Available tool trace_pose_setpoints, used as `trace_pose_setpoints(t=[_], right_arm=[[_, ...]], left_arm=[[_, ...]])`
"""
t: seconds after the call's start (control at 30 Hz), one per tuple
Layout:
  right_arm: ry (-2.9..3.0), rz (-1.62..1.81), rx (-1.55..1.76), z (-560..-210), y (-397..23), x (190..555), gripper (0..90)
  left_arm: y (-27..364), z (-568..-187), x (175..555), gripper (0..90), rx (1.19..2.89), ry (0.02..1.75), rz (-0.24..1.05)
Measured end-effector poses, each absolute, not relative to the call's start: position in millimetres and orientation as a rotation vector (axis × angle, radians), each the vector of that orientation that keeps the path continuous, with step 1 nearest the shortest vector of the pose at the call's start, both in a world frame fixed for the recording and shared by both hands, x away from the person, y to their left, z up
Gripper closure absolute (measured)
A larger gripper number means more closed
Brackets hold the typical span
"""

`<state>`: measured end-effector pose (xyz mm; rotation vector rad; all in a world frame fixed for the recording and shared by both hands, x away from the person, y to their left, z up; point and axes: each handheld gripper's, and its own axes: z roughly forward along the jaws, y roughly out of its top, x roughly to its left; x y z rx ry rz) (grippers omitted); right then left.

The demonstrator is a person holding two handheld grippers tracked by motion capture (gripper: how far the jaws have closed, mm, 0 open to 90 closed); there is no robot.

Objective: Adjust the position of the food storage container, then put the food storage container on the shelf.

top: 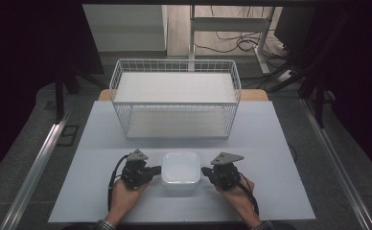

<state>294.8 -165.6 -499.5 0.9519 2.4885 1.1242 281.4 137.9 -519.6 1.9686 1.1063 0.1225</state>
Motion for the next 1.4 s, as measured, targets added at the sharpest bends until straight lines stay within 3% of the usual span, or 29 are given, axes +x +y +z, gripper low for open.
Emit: trace_pose_setpoints(t=[0.17,0.23,0.47,0.5,0.53,0.57,0.63,0.67,0.7,0.77,0.8,0.87,0.97,1.4], right_arm=[[2.495,1.117,0.958,-500.2,-166.8,294.7,88.8],[2.489,1.111,0.952,-499.1,-167.2,293.7,88.4],[2.490,1.111,0.947,-496.7,-180.1,293.6,70.1],[2.491,1.092,0.938,-497.2,-185.0,293.5,61.6],[2.491,1.092,0.938,-497.2,-185.0,293.5,61.6],[2.481,1.082,0.937,-497.8,-189.0,293.0,51.5],[2.474,1.095,0.934,-499.5,-192.3,293.4,39.6],[2.474,1.095,0.934,-499.5,-192.3,293.4,39.6],[2.475,1.111,0.964,-502.9,-196.1,295.3,29.5],[2.476,1.142,0.995,-504.7,-198.6,297.3,21.1],[2.476,1.142,0.995,-504.7,-198.6,297.3,21.1],[2.458,1.154,1.011,-505.5,-199.6,298.3,11.3],[2.456,1.139,1.010,-507.1,-200.4,299.1,6.5],[2.413,1.216,1.037,-498.4,-205.0,301.5,4.2]], left_arm=[[138.0,-519.6,282.0,89.7,1.974,1.094,0.129],[140.7,-518.1,281.3,85.6,1.977,1.094,0.151],[156.6,-514.0,277.3,51.1,1.981,1.071,0.212],[159.5,-515.1,276.1,44.7,1.988,1.071,0.222],[159.5,-515.1,276.1,40.0,1.988,1.071,0.222],[162.5,-517.4,275.0,32.6,1.986,1.065,0.227],[165.3,-519.8,274.3,25.3,1.981,1.060,0.223],[165.3,-519.8,274.3,22.3,1.981,1.060,0.223],[167.7,-521.8,273.9,18.4,1.988,1.055,0.217],[168.8,-522.2,273.1,14.7,1.997,1.047,0.220],[168.8,-522.2,273.1,11.2,1.997,1.047,0.220],[168.9,-523.8,272.8,9.0,2.018,1.044,0.243],[166.4,-527.7,273.1,6.4,2.070,1.043,0.294],[173.9,-521.8,276.1,2.1,2.016,1.042,0.254]])
